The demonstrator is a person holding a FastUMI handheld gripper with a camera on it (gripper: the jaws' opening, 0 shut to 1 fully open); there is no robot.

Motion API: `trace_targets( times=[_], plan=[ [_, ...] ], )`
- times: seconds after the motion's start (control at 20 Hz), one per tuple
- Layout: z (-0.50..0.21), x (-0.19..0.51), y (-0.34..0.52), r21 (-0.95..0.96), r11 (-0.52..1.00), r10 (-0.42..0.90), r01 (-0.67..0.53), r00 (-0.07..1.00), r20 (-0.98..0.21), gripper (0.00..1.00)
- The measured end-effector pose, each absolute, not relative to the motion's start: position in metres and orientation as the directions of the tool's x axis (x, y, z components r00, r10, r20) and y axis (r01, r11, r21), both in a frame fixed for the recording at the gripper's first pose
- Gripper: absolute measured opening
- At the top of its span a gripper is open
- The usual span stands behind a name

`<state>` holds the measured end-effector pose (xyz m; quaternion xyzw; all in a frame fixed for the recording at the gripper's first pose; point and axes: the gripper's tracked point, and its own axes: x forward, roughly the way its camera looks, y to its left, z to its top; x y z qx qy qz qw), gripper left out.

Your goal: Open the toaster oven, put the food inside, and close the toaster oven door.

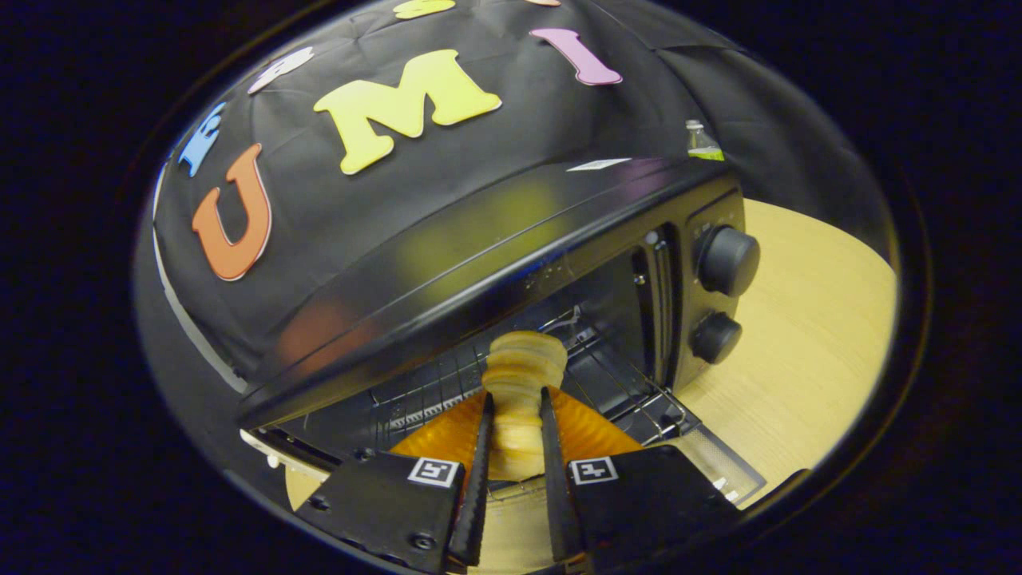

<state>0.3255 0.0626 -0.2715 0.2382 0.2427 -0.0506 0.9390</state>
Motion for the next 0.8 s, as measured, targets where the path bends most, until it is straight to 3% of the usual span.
trace_targets(
  times=[0.2,0.4,0.6,0.8],
  plan=[
    [-0.274,0.336,0.062,0.412,0.887,0.006,0.211,0.885,-0.466,0.39],
    [-0.271,0.337,0.065,0.466,0.864,0.036,0.190,0.900,-0.434,0.57],
    [-0.262,0.324,0.062,0.468,0.863,0.033,0.188,0.905,-0.425,1.00],
    [-0.251,0.297,0.063,0.459,0.876,0.057,0.152,0.910,-0.410,1.00]
  ],
)
